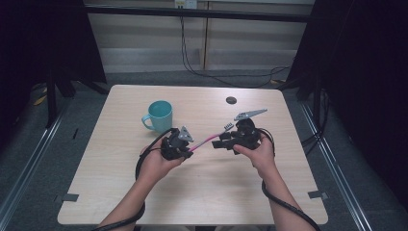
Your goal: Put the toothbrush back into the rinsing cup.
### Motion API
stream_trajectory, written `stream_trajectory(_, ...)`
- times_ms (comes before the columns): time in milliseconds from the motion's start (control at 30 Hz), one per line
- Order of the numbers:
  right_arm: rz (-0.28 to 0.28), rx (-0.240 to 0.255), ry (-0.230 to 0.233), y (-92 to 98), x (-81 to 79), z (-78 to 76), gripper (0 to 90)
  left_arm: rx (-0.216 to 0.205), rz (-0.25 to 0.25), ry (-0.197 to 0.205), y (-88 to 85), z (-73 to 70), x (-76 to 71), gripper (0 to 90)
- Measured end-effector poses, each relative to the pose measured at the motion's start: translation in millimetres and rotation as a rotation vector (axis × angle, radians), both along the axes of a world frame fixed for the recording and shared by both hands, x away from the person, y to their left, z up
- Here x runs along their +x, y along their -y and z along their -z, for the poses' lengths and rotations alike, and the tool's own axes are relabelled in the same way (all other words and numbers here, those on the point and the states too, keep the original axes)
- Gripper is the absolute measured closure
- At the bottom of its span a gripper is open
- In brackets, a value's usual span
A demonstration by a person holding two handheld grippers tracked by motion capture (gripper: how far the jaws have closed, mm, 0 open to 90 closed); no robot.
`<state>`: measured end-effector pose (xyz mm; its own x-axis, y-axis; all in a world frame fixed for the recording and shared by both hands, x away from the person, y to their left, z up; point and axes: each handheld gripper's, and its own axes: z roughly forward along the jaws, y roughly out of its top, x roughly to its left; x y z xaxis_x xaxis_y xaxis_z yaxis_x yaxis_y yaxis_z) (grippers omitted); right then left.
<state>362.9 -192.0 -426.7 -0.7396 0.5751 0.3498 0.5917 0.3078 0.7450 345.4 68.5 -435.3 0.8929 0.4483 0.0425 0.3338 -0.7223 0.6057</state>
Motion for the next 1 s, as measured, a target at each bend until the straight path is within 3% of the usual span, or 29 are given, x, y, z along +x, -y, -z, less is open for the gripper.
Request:
stream_trajectory(367,0.027,0.060,-0.013,2.0,-2.0,3.2,46.4,-0.041,-0.014,-0.007,1.1,2.5,-2.2,81.9)
stream_trajectory(400,0.041,0.091,-0.021,2.6,-1.8,4.6,48.0,-0.045,-0.016,-0.006,1.8,2.8,-2.8,81.9)
stream_trajectory(533,0.061,0.127,-0.026,2.4,-1.5,5.8,53.7,-0.054,-0.023,-0.017,2.2,3.5,-2.9,81.8)
stream_trajectory(600,0.064,0.123,-0.025,1.7,-1.5,5.7,56.8,-0.058,-0.024,-0.021,2.5,3.9,-3.1,81.8)
stream_trajectory(900,0.091,0.174,-0.053,-1.9,2.0,4.1,60.3,-0.053,-0.036,-0.039,6.4,9.0,-4.6,81.8)
stream_trajectory(1000,0.108,0.182,-0.057,-2.3,3.2,4.1,65.5,-0.044,-0.039,-0.041,8.3,8.8,-5.0,81.7)
